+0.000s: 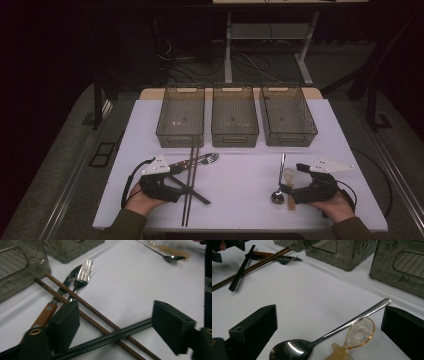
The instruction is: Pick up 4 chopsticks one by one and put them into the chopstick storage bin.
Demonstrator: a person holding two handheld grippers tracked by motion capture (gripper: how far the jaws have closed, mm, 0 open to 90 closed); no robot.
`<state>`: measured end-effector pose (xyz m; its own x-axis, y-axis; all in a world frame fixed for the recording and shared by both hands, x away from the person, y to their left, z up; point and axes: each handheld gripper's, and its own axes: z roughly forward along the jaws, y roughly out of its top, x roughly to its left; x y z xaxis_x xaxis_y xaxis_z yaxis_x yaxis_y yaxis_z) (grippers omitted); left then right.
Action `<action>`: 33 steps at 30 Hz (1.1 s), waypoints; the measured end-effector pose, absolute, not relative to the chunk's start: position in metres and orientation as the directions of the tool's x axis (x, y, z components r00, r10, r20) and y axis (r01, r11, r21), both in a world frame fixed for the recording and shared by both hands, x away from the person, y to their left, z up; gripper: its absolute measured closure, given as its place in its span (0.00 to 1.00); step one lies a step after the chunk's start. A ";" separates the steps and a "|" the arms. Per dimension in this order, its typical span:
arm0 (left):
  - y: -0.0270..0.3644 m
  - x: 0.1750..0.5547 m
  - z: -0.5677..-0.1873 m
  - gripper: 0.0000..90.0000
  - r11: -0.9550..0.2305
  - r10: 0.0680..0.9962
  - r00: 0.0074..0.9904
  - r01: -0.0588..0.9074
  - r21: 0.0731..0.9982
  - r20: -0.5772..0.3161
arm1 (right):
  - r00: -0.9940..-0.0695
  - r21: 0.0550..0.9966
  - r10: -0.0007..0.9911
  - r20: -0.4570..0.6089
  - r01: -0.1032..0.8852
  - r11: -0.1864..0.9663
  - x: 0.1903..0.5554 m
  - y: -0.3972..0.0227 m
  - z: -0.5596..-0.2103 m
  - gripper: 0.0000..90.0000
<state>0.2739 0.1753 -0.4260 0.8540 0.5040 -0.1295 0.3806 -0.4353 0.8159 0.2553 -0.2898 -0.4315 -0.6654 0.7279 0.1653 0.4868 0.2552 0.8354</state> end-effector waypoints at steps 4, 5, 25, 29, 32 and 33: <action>0.172 0.272 -0.426 0.50 -0.458 0.471 0.872 0.368 0.810 -0.130 | -0.663 0.832 0.730 0.166 0.492 0.257 0.256 -0.290 -0.432 0.00; 0.170 0.271 -0.427 0.55 -0.457 0.471 0.871 0.373 0.807 -0.136 | -0.663 0.832 0.730 0.166 0.491 0.257 0.256 -0.291 -0.432 0.00; 0.147 0.262 -0.435 1.00 -0.574 0.332 0.924 0.357 0.737 -0.190 | -0.660 0.831 0.734 0.162 0.492 0.259 0.257 -0.291 -0.432 0.00; 0.141 0.260 -0.437 1.00 -0.601 0.302 0.933 0.345 0.721 -0.195 | -0.657 0.833 0.736 0.163 0.491 0.254 0.257 -0.292 -0.432 0.00; 0.139 0.259 -0.438 1.00 -0.607 0.292 0.936 0.340 0.718 -0.196 | -0.658 0.833 0.735 0.164 0.491 0.254 0.257 -0.292 -0.432 0.00; 0.138 0.259 -0.438 1.00 -0.612 0.288 0.937 0.338 0.715 -0.197 | -0.658 0.832 0.735 0.164 0.492 0.255 0.257 -0.292 -0.432 0.00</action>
<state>0.2587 0.1379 -0.4383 0.9371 0.2884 -0.1968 0.3385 -0.6122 0.7146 0.2566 -0.2915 -0.4320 -0.6584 0.7346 0.1641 0.4921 0.2552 0.8323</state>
